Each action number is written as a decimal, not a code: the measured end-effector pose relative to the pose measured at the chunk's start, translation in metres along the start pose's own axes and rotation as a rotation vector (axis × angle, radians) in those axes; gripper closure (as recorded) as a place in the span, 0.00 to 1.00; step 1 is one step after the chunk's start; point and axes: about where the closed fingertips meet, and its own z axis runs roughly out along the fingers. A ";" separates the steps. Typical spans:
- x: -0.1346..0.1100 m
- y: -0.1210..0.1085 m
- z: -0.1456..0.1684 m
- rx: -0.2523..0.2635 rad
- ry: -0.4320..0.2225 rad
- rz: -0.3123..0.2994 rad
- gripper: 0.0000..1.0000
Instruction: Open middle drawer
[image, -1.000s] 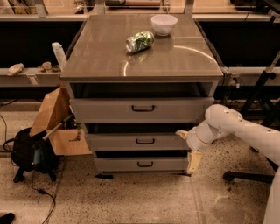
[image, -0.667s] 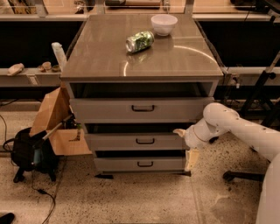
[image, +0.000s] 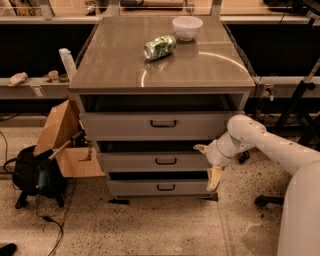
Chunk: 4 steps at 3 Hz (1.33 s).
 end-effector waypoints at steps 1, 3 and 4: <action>0.013 -0.007 0.014 0.046 0.055 0.041 0.00; 0.044 -0.040 0.031 0.231 0.191 0.138 0.00; 0.044 -0.039 0.031 0.231 0.191 0.138 0.00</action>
Offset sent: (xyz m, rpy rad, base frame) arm 0.0464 -0.0213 -0.0439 -0.1587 -0.1603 -0.2755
